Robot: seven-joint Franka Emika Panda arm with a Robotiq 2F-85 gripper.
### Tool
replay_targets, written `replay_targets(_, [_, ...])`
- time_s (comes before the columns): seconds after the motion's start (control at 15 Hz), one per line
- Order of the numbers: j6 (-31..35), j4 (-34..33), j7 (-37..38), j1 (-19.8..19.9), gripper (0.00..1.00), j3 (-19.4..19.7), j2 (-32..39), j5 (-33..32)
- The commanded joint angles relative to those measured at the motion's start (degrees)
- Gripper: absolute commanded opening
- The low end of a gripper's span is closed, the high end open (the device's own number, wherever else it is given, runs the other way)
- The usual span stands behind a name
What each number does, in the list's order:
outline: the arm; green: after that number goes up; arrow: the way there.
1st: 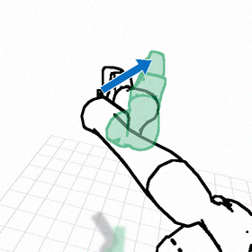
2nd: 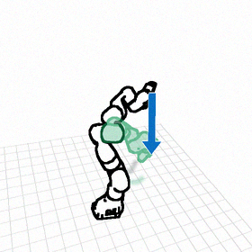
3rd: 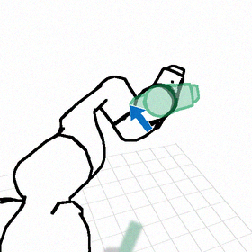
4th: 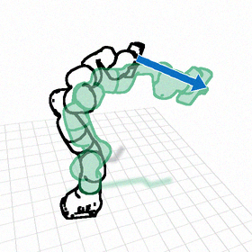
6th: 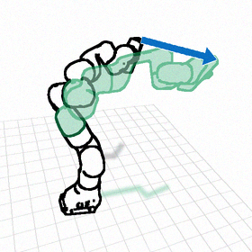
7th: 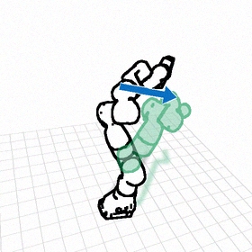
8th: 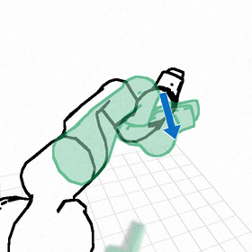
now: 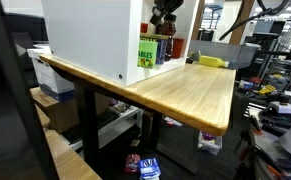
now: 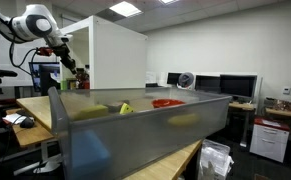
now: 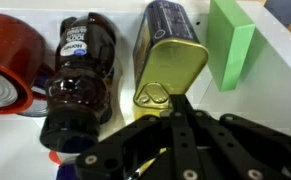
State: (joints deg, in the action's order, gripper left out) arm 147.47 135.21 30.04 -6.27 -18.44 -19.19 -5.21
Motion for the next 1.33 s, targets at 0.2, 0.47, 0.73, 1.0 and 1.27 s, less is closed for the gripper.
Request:
replay_targets(0.2, [0.49, 0.55, 3.78, 4.54, 0.00, -1.03, -0.22, -4.82])
replay_targets(0.47, [0.08, 0.10, 5.11, 5.80, 0.00, -1.18, 1.15, -7.23])
replay_targets(0.73, [-0.30, -0.25, 5.04, 5.64, 0.00, -0.85, 3.09, -8.23])
replay_targets(1.0, [-0.63, -0.46, 4.15, 4.78, 0.00, -0.39, 4.64, -8.08])
replay_targets(1.27, [-0.74, -0.88, 3.45, 4.06, 0.00, 0.10, 6.05, -7.56])
